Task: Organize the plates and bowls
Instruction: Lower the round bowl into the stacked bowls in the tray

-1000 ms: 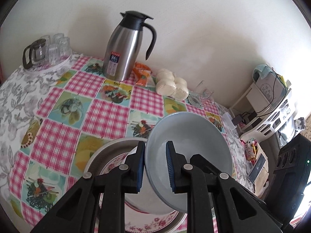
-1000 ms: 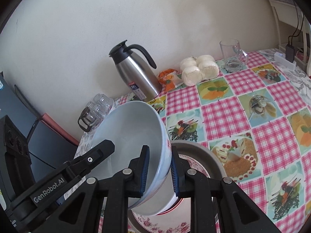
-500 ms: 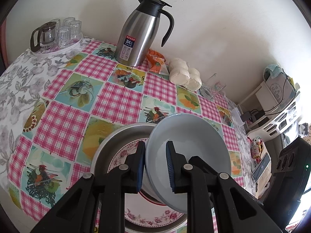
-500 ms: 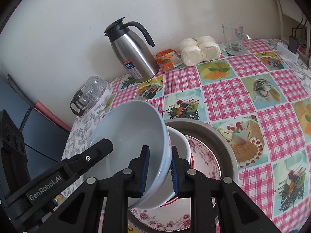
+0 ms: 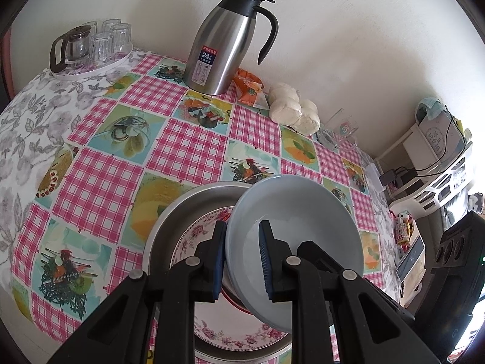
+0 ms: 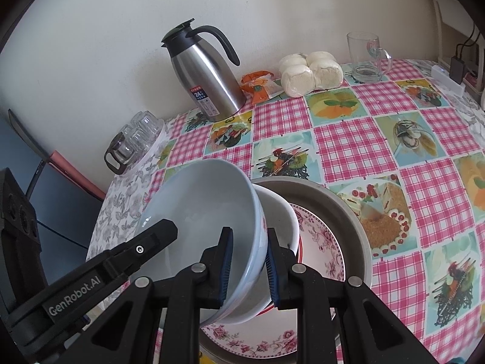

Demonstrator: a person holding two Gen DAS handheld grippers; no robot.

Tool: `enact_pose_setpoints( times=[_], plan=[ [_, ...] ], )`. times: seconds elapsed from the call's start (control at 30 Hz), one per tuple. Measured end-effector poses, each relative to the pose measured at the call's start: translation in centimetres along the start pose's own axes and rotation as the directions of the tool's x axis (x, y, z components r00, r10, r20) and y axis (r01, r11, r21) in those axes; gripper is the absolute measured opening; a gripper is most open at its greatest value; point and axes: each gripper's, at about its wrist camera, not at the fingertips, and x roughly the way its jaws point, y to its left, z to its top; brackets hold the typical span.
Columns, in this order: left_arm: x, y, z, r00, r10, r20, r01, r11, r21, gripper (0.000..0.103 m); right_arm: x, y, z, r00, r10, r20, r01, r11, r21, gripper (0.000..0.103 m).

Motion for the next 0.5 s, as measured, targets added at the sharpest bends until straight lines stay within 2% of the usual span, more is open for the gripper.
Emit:
enact_pose_setpoints(
  times=[0.5],
  plan=[
    [0.06,-0.02,0.14,1.0,-0.007,0.001,0.007,1.0,-0.005,0.021,-0.16,0.38,0.09,0.998,-0.064,0.017,0.065,0.996,-0.056,0.025]
  ],
)
